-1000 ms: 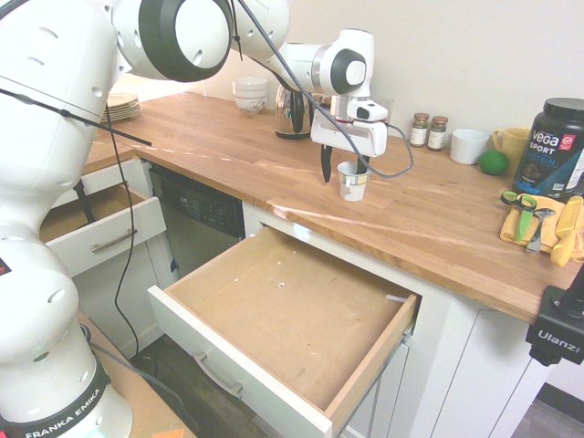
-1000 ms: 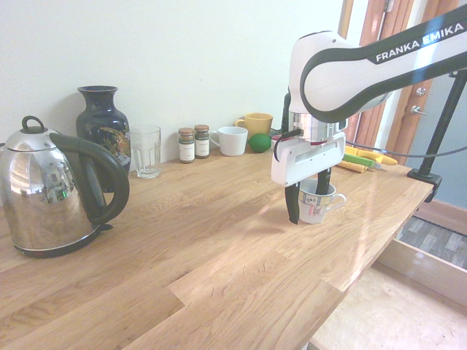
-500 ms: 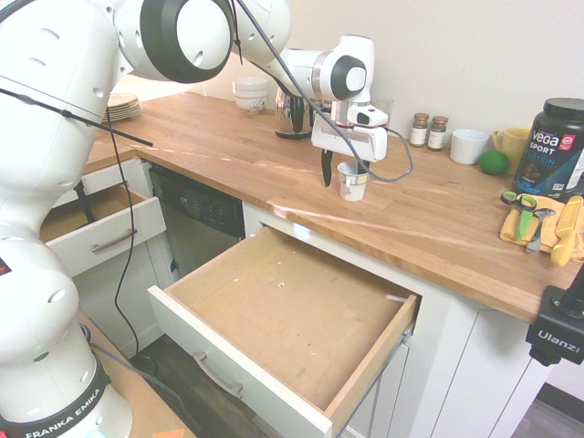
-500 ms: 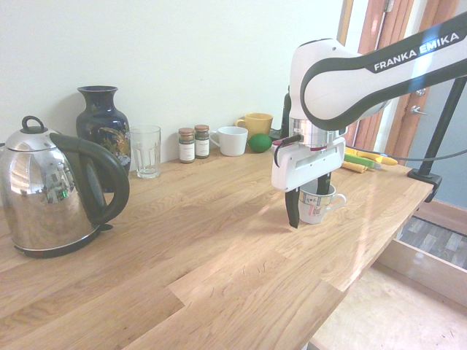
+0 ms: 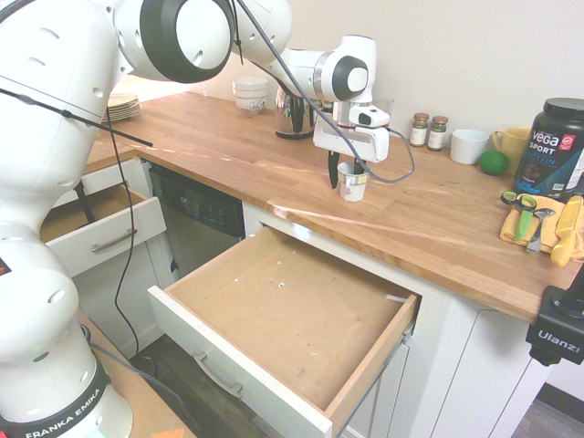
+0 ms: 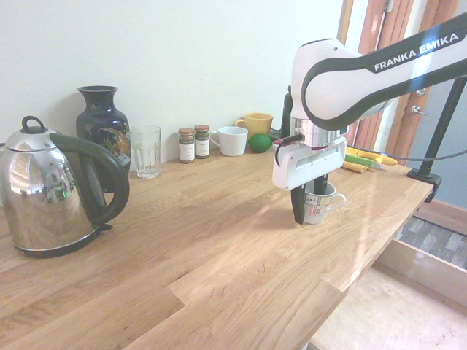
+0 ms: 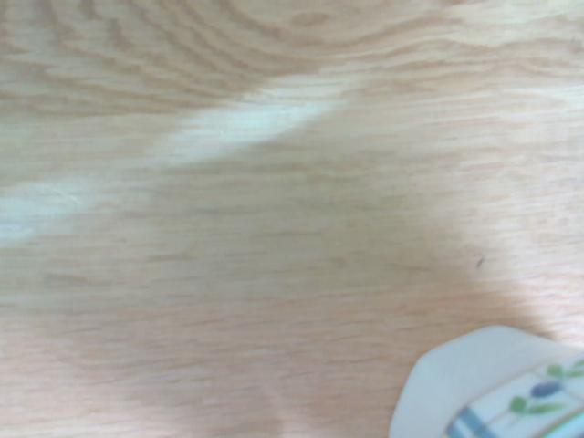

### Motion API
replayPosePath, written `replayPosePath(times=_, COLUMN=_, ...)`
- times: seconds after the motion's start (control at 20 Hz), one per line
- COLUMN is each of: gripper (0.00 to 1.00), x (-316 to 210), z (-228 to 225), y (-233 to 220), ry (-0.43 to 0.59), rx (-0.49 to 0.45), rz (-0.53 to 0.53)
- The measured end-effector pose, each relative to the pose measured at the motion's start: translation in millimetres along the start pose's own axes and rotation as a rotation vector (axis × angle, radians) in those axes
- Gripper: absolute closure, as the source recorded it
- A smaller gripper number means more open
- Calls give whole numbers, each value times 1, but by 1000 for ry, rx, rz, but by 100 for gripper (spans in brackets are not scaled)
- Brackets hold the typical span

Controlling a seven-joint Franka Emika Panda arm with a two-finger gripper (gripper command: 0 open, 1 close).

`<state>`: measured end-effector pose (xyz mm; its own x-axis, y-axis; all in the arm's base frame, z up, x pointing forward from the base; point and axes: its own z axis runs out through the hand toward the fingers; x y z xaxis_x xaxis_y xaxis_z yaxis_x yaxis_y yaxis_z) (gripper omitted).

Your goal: Put mug in the drawer

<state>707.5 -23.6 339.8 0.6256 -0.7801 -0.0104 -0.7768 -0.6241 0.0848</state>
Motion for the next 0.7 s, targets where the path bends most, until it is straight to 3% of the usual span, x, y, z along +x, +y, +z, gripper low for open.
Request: replayPosePath(times=0.7, gripper=100, x=2, z=-1, y=1, ry=3, rx=13, rz=7)
